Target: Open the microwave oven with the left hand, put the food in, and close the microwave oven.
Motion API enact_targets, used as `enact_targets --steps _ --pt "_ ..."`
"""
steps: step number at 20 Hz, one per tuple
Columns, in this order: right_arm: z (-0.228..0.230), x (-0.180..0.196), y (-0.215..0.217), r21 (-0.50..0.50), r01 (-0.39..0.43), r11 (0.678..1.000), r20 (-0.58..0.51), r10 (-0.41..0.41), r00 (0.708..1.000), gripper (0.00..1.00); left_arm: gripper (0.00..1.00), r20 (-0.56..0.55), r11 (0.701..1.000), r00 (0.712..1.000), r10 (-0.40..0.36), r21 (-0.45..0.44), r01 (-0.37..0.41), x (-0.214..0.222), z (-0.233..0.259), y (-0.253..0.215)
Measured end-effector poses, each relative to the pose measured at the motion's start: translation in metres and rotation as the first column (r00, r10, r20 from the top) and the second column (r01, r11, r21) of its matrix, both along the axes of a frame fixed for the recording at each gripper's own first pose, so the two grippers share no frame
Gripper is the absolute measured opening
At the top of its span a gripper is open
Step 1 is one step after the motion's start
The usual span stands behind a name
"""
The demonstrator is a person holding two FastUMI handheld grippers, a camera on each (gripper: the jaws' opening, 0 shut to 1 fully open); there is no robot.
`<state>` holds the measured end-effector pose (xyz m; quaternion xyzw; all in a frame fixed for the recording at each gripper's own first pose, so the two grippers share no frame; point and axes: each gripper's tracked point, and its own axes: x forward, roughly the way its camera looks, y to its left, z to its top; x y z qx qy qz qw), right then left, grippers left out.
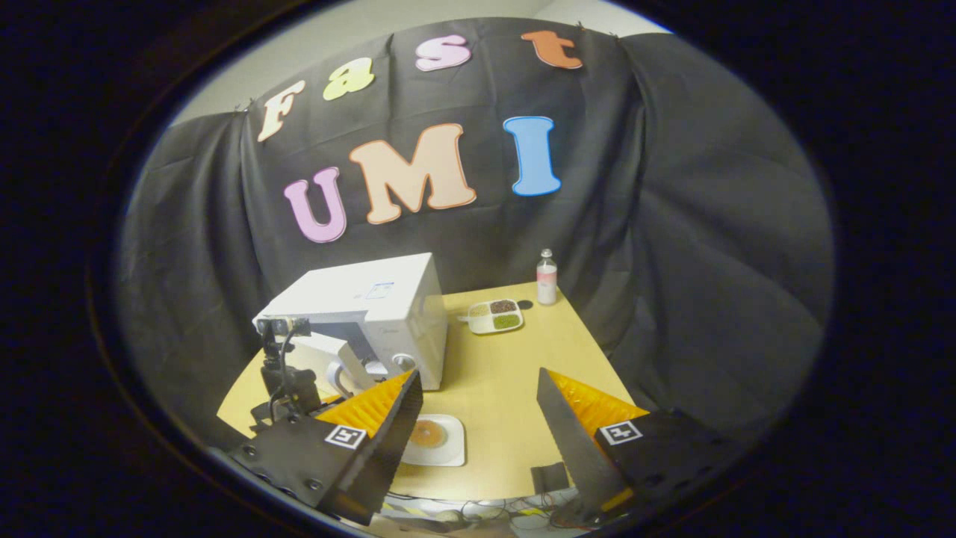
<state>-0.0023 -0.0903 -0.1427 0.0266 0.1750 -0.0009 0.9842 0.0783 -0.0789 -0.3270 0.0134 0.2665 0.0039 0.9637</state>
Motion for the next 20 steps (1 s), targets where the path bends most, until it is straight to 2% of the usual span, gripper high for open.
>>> enact_targets --steps 2,4,5,6,7,9,11,13,14,15,18,19,20 --pt "-0.003 0.001 0.004 -0.023 -0.036 0.999 -0.007 0.036 0.999 0.92 0.12 -0.003 1.0 1.0 0.007 0.023 -0.007 -0.013 0.0 0.006" --pt "-0.007 0.001 0.008 -0.03 -0.068 0.997 -0.012 0.068 0.998 0.92 0.16 -0.01 0.999 0.999 0.038 0.009 -0.038 -0.018 -0.002 0.008" --pt "-0.009 0.001 0.011 -0.029 -0.082 0.996 -0.017 0.081 0.997 0.97 0.16 -0.012 0.999 0.999 0.052 -0.001 -0.052 -0.024 -0.002 0.01" --pt "-0.012 0.0 0.012 -0.027 -0.094 0.995 -0.023 0.094 0.995 0.92 0.19 -0.013 0.998 0.998 0.065 -0.01 -0.065 -0.029 -0.001 0.012" --pt "-0.014 0.0 0.014 -0.023 -0.105 0.994 -0.028 0.104 0.994 0.97 0.19 -0.017 0.997 0.997 0.075 -0.02 -0.075 -0.032 -0.002 0.013" --pt "-0.016 -0.001 0.015 -0.016 -0.12 0.993 -0.033 0.12 0.992 0.97 0.23 -0.022 0.994 0.994 0.103 -0.036 -0.104 -0.037 -0.003 0.018" --pt "-0.019 0.0 0.012 -0.014 -0.13 0.991 -0.04 0.129 0.991 0.97 0.31 -0.028 0.989 0.99 0.138 -0.046 -0.139 -0.04 -0.003 0.025" --pt "-0.023 0.001 0.009 -0.011 -0.138 0.99 -0.046 0.138 0.989 0.97 0.46 -0.027 0.986 0.987 0.16 -0.045 -0.161 -0.043 -0.003 0.03" --pt "-0.025 0.003 0.006 -0.01 -0.142 0.99 -0.05 0.141 0.989 0.97 0.63 -0.028 0.984 0.985 0.172 -0.041 -0.173 -0.045 -0.004 0.033" --pt "-0.027 0.004 0.003 -0.008 -0.146 0.989 -0.055 0.145 0.988 0.97 0.65 -0.029 0.981 0.982 0.189 -0.039 -0.19 -0.047 -0.004 0.037" --pt "-0.034 0.011 -0.003 -0.001 -0.159 0.987 -0.067 0.158 0.985 0.97 0.86 -0.029 0.968 0.97 0.243 -0.054 -0.244 -0.057 -0.004 0.047" --pt "-0.036 0.014 -0.006 -0.002 -0.163 0.987 -0.071 0.162 0.984 0.97 0.89 -0.034 0.963 0.965 0.26 -0.064 -0.261 -0.061 -0.004 0.05" --pt "-0.037 0.015 -0.008 -0.003 -0.166 0.986 -0.072 0.166 0.984 0.92 0.94 -0.036 0.96 0.962 0.27 -0.073 -0.272 -0.064 -0.005 0.051"
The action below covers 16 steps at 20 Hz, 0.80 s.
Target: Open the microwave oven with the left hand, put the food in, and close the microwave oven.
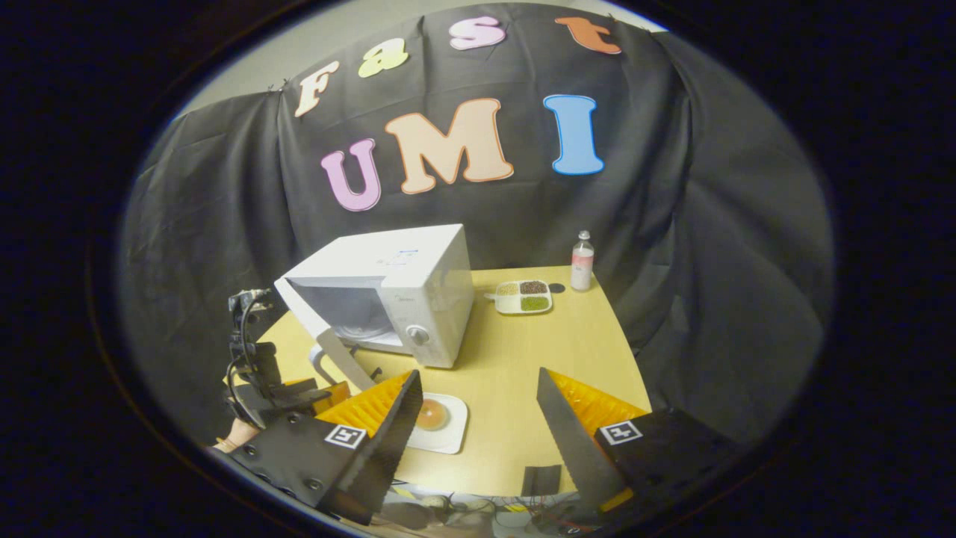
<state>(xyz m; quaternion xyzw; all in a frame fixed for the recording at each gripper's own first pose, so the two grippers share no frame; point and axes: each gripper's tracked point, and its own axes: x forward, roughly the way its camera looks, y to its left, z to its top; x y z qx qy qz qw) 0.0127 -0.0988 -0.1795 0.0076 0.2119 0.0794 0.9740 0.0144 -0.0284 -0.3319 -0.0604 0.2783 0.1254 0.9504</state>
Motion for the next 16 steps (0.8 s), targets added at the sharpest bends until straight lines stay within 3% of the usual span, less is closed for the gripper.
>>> enact_targets --steps 2,3,4,16 --pt "-0.004 0.004 -0.005 0.0 -0.007 1.0 -0.006 0.007 1.0 0.92 0.95 -0.005 1.0 1.0 0.023 -0.011 -0.023 -0.007 -0.001 0.003" --pt "-0.007 0.007 -0.006 0.003 -0.011 1.0 -0.01 0.011 1.0 0.97 0.95 -0.006 0.999 0.999 0.039 -0.009 -0.039 -0.012 0.0 0.006" --pt "-0.011 0.009 -0.007 0.005 -0.016 1.0 -0.017 0.016 1.0 0.92 0.95 -0.01 0.998 0.998 0.055 -0.006 -0.055 -0.017 -0.001 0.008" --pt "-0.071 0.015 0.013 -0.004 -0.071 0.997 -0.15 0.07 0.986 0.92 0.96 -0.014 0.977 0.978 0.209 -0.045 -0.21 -0.102 0.019 0.056"
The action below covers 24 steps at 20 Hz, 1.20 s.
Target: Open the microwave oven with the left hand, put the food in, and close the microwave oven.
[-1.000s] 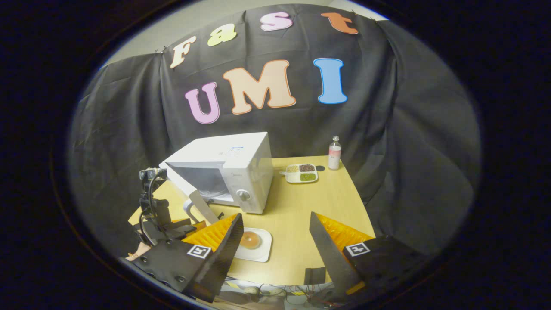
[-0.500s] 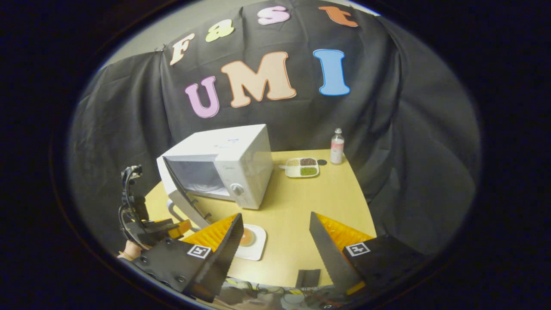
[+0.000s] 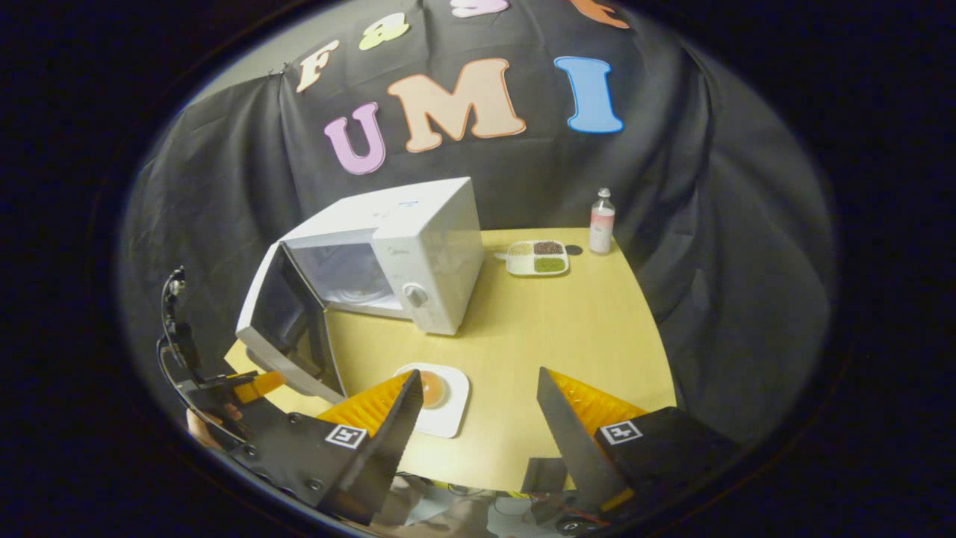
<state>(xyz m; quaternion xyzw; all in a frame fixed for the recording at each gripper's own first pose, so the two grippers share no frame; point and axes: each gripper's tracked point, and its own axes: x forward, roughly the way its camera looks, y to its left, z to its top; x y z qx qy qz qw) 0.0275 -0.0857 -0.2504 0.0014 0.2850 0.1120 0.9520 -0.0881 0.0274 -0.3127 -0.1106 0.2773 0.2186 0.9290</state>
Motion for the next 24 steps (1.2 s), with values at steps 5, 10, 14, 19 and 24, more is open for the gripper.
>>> enact_targets --steps 5,10,14,19,24 --pt "-0.019 0.0 0.028 -0.019 -0.028 0.999 -0.047 0.027 0.999 0.92 0.96 0.027 0.999 0.999 0.017 -0.035 -0.016 -0.027 0.014 0.03" --pt "-0.041 -0.003 0.059 -0.039 -0.04 0.998 -0.088 0.036 0.995 0.9 0.96 0.041 0.999 0.999 0.021 -0.045 -0.019 -0.05 0.022 0.064" --pt "-0.067 0.005 0.085 -0.047 -0.02 0.999 -0.136 0.013 0.991 0.96 0.96 0.003 0.999 1.0 0.017 -0.035 -0.017 -0.072 0.023 0.095" --pt "-0.119 0.022 0.103 -0.062 0.002 0.998 -0.246 -0.017 0.969 0.9 0.96 -0.018 0.997 0.999 0.034 -0.073 -0.036 -0.09 0.027 0.132" --pt "-0.163 0.033 0.11 -0.118 -0.024 0.993 -0.346 -0.018 0.938 0.91 0.96 -0.041 0.993 0.995 0.089 -0.08 -0.092 -0.11 0.029 0.163"
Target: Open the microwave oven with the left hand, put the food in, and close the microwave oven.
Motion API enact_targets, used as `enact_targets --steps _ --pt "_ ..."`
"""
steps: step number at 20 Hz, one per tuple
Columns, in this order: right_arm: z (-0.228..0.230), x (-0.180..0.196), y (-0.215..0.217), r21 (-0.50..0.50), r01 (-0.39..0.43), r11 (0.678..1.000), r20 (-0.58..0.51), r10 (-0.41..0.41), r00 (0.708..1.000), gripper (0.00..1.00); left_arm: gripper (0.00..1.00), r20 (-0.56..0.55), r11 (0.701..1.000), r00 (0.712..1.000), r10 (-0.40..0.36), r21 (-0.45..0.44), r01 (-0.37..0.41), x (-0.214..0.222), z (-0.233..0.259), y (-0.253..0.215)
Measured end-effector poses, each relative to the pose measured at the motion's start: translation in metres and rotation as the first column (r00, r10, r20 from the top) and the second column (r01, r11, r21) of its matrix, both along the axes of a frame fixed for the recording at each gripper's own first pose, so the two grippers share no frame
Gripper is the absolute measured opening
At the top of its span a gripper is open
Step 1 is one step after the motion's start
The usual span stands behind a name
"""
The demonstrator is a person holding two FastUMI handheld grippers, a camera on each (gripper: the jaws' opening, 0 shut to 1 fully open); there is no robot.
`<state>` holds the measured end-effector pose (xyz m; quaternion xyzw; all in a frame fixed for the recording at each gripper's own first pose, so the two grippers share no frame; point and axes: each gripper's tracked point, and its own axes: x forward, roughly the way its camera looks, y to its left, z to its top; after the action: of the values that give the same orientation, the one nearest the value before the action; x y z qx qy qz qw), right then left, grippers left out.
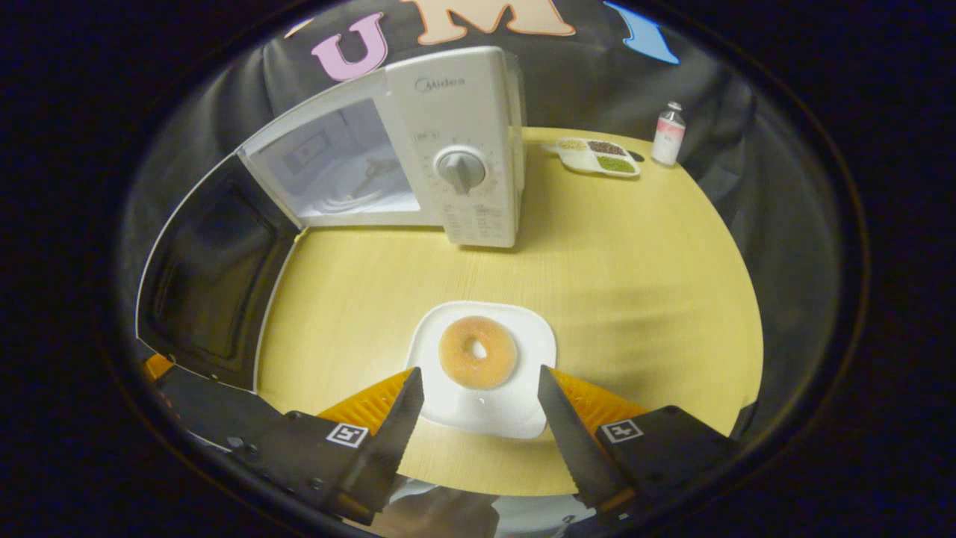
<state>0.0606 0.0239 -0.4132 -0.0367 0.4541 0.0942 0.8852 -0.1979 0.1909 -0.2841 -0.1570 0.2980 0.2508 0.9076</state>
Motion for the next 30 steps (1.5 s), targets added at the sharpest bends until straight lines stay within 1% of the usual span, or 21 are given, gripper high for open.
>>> enact_targets --steps 4,8,9,10,11,12,14,15,16,17,19,20,22,24,25,26,30 --pt "-0.022 0.008 0.005 -0.03 -0.008 1.0 -0.044 0.006 0.999 0.9 0.96 -0.022 0.995 0.997 0.076 0.065 -0.074 -0.016 0.013 0.036" --pt "-0.036 0.014 0.006 -0.046 0.009 0.999 -0.068 -0.012 0.998 0.91 0.96 0.071 0.977 0.983 0.167 0.124 -0.175 -0.014 0.045 0.068" --pt "-0.037 0.015 0.007 -0.047 0.012 0.999 -0.07 -0.015 0.997 0.97 0.96 0.1 0.969 0.977 0.186 0.148 -0.2 -0.012 0.054 0.077" --pt "-0.038 0.016 0.007 -0.048 0.014 0.999 -0.07 -0.017 0.997 0.91 0.96 0.127 0.96 0.97 0.206 0.169 -0.226 -0.01 0.062 0.084" --pt "-0.038 0.018 0.009 -0.047 0.016 0.999 -0.069 -0.019 0.997 0.97 0.95 0.152 0.949 0.962 0.227 0.186 -0.254 -0.008 0.071 0.092" --pt "-0.038 0.019 0.009 -0.043 0.019 0.999 -0.064 -0.022 0.998 0.97 0.95 0.197 0.941 0.95 0.242 0.19 -0.279 -0.004 0.082 0.097" --pt "-0.039 0.021 0.011 -0.041 0.026 0.999 -0.059 -0.028 0.998 0.97 0.95 0.272 0.934 0.926 0.263 0.169 -0.315 0.003 0.099 0.101" --pt "-0.039 0.021 0.01 -0.048 0.027 0.998 -0.058 -0.03 0.998 0.91 0.95 0.298 0.932 0.917 0.266 0.163 -0.323 0.008 0.106 0.103" --pt "-0.041 0.022 0.009 -0.059 0.028 0.998 -0.058 -0.031 0.998 0.97 0.95 0.318 0.93 0.91 0.267 0.162 -0.329 0.013 0.111 0.106" --pt "-0.043 0.023 0.007 -0.076 0.029 0.997 -0.057 -0.034 0.998 0.97 0.95 0.331 0.929 0.906 0.265 0.163 -0.331 0.018 0.115 0.109" --pt "-0.048 0.023 0.006 -0.089 0.026 0.996 -0.065 -0.032 0.997 0.96 0.95 0.346 0.938 0.906 0.244 0.154 -0.311 0.031 0.118 0.108" --pt "-0.047 0.023 0.007 -0.091 0.028 0.995 -0.056 -0.033 0.998 0.91 0.95 0.346 0.943 0.91 0.23 0.153 -0.297 0.037 0.118 0.107" --pt "-0.047 0.024 0.008 -0.101 0.035 0.994 -0.044 -0.039 0.998 0.89 0.95 0.344 0.95 0.917 0.204 0.154 -0.27 0.044 0.118 0.107" --pt "-0.046 0.022 0.009 -0.098 0.058 0.994 -0.048 -0.063 0.997 0.76 0.95 0.338 0.957 0.922 0.187 0.15 -0.249 0.051 0.115 0.106" --pt "-0.044 0.022 0.012 -0.082 0.076 0.994 -0.049 -0.08 0.996 0.76 0.95 0.338 0.96 0.924 0.18 0.144 -0.239 0.053 0.114 0.106" --pt "-0.042 0.021 0.015 -0.06 0.09 0.994 -0.051 -0.093 0.994 0.69 0.95 0.34 0.962 0.924 0.173 0.141 -0.232 0.056 0.113 0.106" --pt "-0.026 0.017 0.034 0.012 0.132 0.991 -0.022 -0.131 0.991 0.69 0.95 0.342 0.971 0.928 0.146 0.133 -0.201 0.064 0.109 0.108"
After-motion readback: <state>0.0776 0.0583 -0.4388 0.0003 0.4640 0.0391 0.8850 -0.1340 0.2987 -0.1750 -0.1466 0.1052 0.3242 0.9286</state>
